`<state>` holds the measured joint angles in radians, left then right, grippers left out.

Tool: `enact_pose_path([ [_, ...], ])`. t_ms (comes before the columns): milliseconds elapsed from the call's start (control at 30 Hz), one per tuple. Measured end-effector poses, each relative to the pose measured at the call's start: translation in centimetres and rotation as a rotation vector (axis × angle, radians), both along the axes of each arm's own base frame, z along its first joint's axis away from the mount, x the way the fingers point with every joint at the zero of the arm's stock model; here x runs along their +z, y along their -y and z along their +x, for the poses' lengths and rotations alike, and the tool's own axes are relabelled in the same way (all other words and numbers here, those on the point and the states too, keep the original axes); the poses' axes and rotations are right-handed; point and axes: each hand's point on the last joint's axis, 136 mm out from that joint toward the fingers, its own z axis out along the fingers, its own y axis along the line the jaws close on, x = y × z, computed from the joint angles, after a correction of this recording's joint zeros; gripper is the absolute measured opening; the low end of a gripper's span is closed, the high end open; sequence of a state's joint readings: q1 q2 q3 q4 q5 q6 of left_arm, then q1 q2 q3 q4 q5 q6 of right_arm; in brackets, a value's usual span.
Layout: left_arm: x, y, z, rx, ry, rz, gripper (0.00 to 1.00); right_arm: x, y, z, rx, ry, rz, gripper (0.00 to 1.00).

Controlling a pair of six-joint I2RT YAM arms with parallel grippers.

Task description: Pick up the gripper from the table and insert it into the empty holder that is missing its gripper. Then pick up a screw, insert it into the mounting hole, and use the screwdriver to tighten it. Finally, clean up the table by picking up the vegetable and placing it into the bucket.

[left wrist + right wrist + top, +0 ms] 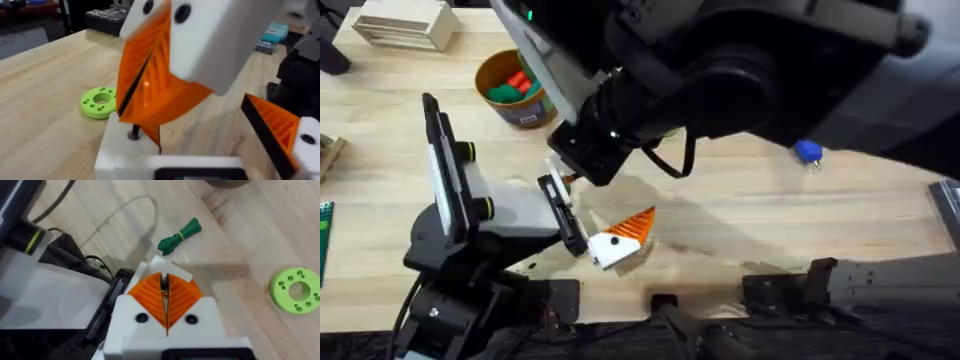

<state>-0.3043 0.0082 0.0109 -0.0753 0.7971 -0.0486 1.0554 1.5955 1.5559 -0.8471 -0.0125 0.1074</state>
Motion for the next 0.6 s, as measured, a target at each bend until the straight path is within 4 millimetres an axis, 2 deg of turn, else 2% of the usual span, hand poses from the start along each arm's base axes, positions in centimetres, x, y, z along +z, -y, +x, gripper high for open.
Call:
enact_pose_path([
  [600,0.02,0.01,-0.02,-0.001,0.005,0.002,0.987,-0.67,0.34,0.30,-0.013,0.004,-0.032,0.007],
])
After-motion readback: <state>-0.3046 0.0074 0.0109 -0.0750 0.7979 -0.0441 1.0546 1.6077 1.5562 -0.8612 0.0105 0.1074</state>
